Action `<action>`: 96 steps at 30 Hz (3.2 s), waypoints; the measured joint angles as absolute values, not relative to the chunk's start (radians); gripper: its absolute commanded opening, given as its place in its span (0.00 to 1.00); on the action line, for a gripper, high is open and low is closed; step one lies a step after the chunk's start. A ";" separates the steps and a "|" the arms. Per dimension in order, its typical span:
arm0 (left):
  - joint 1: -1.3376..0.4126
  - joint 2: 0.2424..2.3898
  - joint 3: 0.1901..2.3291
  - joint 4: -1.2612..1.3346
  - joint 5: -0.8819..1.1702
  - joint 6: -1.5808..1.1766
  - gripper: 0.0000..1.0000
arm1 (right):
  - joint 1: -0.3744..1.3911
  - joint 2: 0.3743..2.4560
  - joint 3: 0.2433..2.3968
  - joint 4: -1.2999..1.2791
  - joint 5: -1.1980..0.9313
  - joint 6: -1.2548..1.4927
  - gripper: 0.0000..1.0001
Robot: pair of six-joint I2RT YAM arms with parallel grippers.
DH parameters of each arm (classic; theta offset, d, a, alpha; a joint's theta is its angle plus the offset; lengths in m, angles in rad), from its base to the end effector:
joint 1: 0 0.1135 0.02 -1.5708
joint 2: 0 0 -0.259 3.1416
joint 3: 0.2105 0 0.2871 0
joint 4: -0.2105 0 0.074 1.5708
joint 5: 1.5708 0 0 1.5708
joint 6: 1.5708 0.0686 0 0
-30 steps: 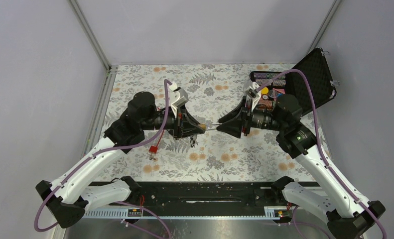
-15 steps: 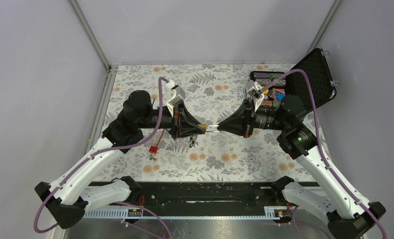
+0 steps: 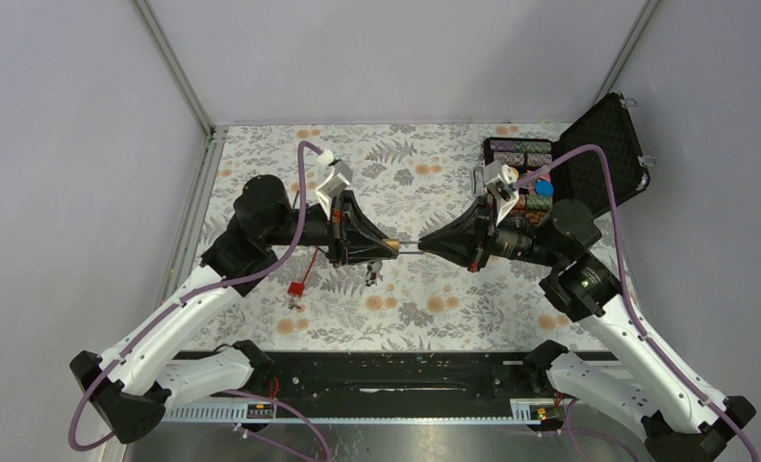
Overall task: Lock with the key
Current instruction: Lock the lock.
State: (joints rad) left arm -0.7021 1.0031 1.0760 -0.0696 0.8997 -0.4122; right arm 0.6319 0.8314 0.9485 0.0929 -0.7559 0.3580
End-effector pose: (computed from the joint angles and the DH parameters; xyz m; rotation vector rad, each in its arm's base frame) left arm 0.1738 -0.2174 0.4125 1.0131 1.4934 -1.5272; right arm 0.1647 0.1788 0.4231 -0.8706 1.2918 1.3094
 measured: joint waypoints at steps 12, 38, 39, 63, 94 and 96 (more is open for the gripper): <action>-0.683 1.011 1.077 -0.052 0.899 -0.456 0.00 | 0.672 0.870 0.921 0.246 -0.717 0.492 0.00; -0.603 1.085 1.105 -0.375 0.874 -0.036 0.85 | 0.738 0.908 0.995 -0.355 -0.498 0.163 0.00; -0.605 1.095 1.105 -0.379 0.884 -0.019 0.84 | 0.738 0.926 1.000 -0.371 -0.517 0.151 0.00; -0.745 1.211 0.975 -0.319 1.041 0.017 0.41 | 0.738 1.082 1.047 -0.390 -0.763 0.145 0.00; -0.748 1.035 0.921 0.129 0.711 -0.329 0.00 | 0.736 0.901 0.681 0.300 -0.483 0.542 0.93; -0.748 1.026 0.896 0.223 0.657 -0.389 0.00 | 0.736 0.920 0.678 0.373 -0.481 0.568 0.93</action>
State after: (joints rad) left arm -0.7479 1.0260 0.8955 0.2234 0.6567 -0.3885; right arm 0.7357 0.9203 0.6777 0.3725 -0.4812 0.5682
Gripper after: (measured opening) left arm 0.156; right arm 0.928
